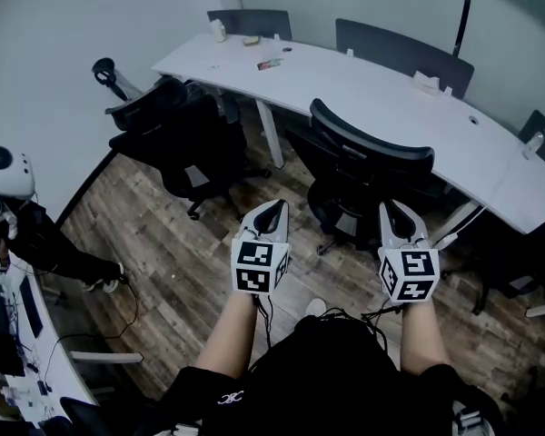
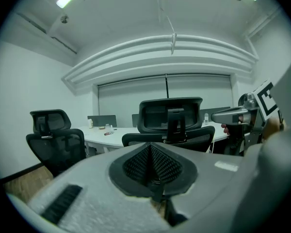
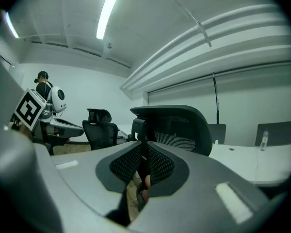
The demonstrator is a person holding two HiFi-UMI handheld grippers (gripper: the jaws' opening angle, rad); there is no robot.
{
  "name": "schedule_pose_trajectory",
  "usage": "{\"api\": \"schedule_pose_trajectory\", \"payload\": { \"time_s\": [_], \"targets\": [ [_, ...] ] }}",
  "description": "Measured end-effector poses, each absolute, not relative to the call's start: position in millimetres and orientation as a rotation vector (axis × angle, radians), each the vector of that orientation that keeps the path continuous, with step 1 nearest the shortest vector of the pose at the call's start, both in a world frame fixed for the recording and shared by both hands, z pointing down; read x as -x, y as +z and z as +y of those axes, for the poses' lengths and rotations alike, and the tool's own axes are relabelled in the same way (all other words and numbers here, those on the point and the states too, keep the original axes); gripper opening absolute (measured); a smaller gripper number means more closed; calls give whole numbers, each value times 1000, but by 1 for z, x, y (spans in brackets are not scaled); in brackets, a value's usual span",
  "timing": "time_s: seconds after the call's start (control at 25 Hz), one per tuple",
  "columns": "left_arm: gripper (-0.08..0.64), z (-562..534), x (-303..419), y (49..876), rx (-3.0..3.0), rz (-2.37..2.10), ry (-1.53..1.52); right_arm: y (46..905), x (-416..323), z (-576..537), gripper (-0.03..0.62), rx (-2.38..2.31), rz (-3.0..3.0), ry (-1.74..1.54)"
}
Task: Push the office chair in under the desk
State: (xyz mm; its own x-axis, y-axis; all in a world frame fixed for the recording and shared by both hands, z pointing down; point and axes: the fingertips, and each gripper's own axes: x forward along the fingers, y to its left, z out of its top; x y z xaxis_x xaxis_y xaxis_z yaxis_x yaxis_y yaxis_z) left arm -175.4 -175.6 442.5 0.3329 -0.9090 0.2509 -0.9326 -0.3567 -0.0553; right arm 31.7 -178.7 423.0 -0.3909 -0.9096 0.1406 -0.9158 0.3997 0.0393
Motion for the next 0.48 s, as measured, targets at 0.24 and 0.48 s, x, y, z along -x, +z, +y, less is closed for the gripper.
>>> {"api": "schedule_pose_trajectory", "payload": {
  "time_s": [0.24,0.48],
  "targets": [
    [8,-240,168,446,-2597,-1609,441,427,-48,-213,51,-1696,-2409,61],
    [59,-288,155,453,-2775,-1467,587,432,-72,-233,71,-1728,-2322,37]
  ]
}}
